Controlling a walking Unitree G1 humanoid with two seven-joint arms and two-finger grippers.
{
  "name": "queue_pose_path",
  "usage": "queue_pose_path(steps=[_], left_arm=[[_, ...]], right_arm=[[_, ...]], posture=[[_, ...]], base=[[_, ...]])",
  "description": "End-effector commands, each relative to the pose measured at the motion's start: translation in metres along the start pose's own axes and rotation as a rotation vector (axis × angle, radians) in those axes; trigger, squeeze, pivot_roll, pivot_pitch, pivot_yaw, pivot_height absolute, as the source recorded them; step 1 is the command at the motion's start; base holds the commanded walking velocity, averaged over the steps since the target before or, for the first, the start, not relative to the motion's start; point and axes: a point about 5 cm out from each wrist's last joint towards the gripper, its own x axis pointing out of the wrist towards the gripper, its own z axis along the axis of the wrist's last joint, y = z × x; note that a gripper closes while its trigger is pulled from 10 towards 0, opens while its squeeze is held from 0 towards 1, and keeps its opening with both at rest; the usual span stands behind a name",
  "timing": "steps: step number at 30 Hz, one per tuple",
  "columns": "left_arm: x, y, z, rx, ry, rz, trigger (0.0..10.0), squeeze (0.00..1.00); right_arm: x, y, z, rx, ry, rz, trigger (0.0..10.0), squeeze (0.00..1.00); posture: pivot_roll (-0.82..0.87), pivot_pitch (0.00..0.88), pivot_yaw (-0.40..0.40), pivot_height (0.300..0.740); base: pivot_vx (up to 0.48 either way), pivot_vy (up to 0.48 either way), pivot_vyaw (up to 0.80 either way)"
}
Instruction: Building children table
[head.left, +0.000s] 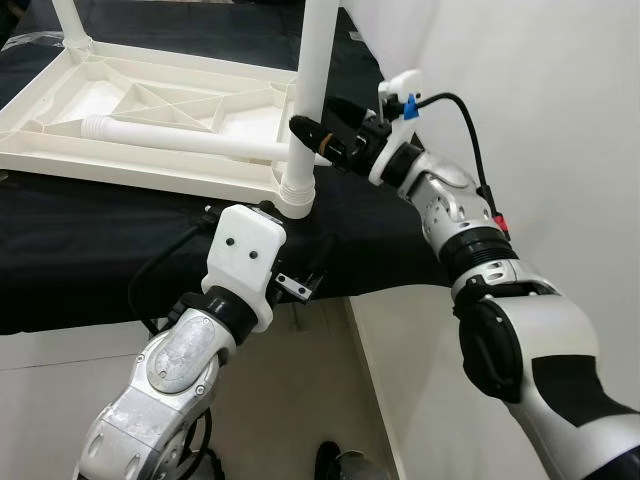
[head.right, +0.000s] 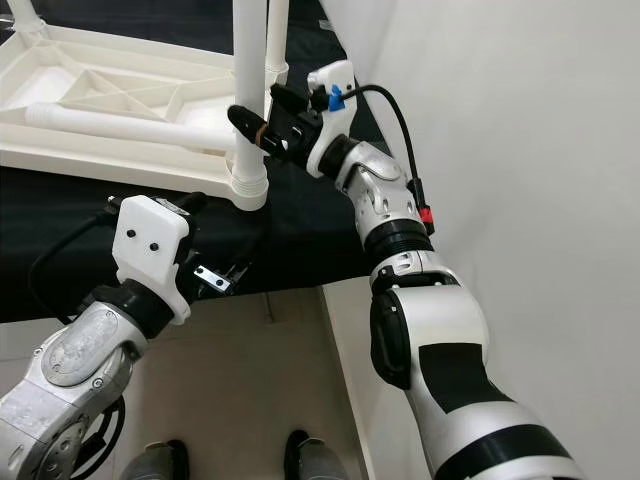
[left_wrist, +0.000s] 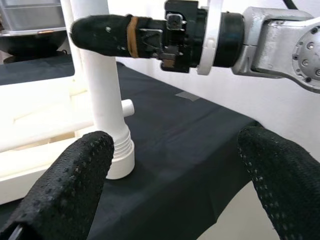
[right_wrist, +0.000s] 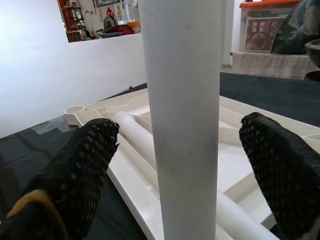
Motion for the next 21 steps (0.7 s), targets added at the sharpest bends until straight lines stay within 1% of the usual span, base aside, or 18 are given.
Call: queue_pose_path(steps=[1, 5, 8, 12, 21], left_arm=[[-0.002, -0.004, 0.001, -0.002, 0.001, -0.012, 10.0, 0.00], [-0.002, -0.005, 0.001, -0.005, 0.001, -0.012, 10.0, 0.00], [-0.003, -0.006, 0.002, -0.009, 0.003, -0.010, 10.0, 0.00], [-0.004, -0.007, 0.003, -0.011, 0.004, -0.007, 10.0, 0.00], [-0.005, -0.009, 0.004, -0.015, 0.004, -0.006, 10.0, 0.00]], right_arm=[[0.003, 0.002, -0.002, 0.006, 0.001, -0.001, 10.0, 0.00], [0.006, 0.005, -0.001, 0.006, -0.002, 0.005, 10.0, 0.00], [0.013, 0.010, 0.001, 0.013, -0.007, 0.012, 10.0, 0.00], [0.019, 0.013, 0.003, 0.021, -0.015, 0.010, 10.0, 0.00], [0.026, 0.017, 0.005, 0.022, -0.016, -0.018, 10.0, 0.00]], posture=[[0.10, 0.192, -0.146, 0.740], [0.10, 0.196, -0.151, 0.740], [0.10, 0.201, -0.158, 0.740], [0.10, 0.208, -0.164, 0.740], [0.10, 0.220, -0.168, 0.740]], base=[[0.000, 0.000, 0.00], [0.000, 0.000, 0.00], [0.000, 0.000, 0.00], [0.000, 0.000, 0.00], [0.000, 0.000, 0.00]])
